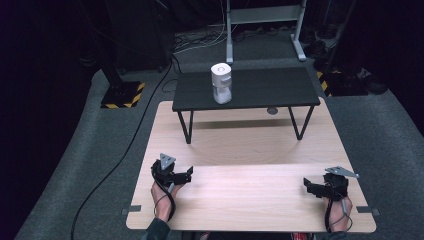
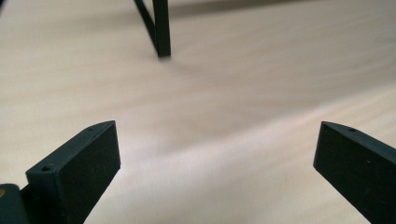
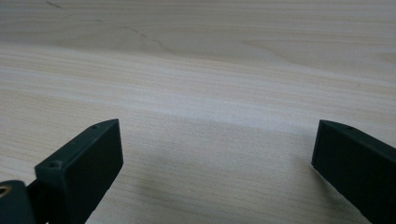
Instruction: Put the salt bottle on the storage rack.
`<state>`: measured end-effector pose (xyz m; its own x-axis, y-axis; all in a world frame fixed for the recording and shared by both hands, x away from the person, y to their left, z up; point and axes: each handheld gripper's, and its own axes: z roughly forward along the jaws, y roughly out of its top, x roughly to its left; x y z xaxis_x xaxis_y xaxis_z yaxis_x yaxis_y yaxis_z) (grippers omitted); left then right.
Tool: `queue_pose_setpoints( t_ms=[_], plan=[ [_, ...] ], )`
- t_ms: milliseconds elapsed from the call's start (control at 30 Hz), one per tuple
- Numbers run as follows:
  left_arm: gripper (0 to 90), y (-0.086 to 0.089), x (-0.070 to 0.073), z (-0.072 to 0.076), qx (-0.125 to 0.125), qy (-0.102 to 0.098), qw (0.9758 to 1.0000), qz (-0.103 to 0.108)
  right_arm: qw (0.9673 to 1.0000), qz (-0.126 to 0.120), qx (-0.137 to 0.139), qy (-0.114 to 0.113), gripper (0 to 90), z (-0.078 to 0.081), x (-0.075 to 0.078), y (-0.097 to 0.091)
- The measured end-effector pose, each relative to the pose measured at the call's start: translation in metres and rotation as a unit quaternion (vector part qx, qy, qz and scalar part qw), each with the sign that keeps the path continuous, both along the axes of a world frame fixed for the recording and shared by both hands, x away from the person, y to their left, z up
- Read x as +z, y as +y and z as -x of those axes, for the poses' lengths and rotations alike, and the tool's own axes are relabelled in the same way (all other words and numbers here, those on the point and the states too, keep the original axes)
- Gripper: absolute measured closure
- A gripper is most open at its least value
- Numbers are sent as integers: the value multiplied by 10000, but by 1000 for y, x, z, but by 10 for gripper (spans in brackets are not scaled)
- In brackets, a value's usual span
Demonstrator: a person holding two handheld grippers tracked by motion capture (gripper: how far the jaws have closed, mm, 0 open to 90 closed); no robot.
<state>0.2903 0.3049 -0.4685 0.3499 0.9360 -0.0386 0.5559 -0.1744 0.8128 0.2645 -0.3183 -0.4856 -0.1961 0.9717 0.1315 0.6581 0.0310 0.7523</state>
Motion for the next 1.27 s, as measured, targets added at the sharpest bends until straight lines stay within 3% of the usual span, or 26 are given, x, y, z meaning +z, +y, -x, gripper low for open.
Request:
queue_pose_setpoints(
  t_ms=[200,300,633,700,900,1067,1267],
  plan=[
    [0,-2,-13,3,-51,150,9999,11,10000,32,-16,41,6,-1,1,2],
    [1,-3,-14,5,-53,101,9999,-12,10000,58,-14,37,6,-1,1,3],
    [0,-1,-11,-2,-122,309,9994,21,10000,73,-40,-5,6,1,0,3],
    [0,-4,-8,-7,-199,434,9988,-135,10000,76,-35,-5,6,1,1,4],
    [0,-14,-5,-11,-291,553,9972,-419,9999,90,-51,-10,6,1,1,5],
    [0,-19,-4,-13,-309,600,9961,-570,9999,107,-50,-15,4,1,1,5],
    [2,-19,-4,-13,-340,601,9959,-578,9999,97,-35,-24,4,1,0,5]
  ],
)
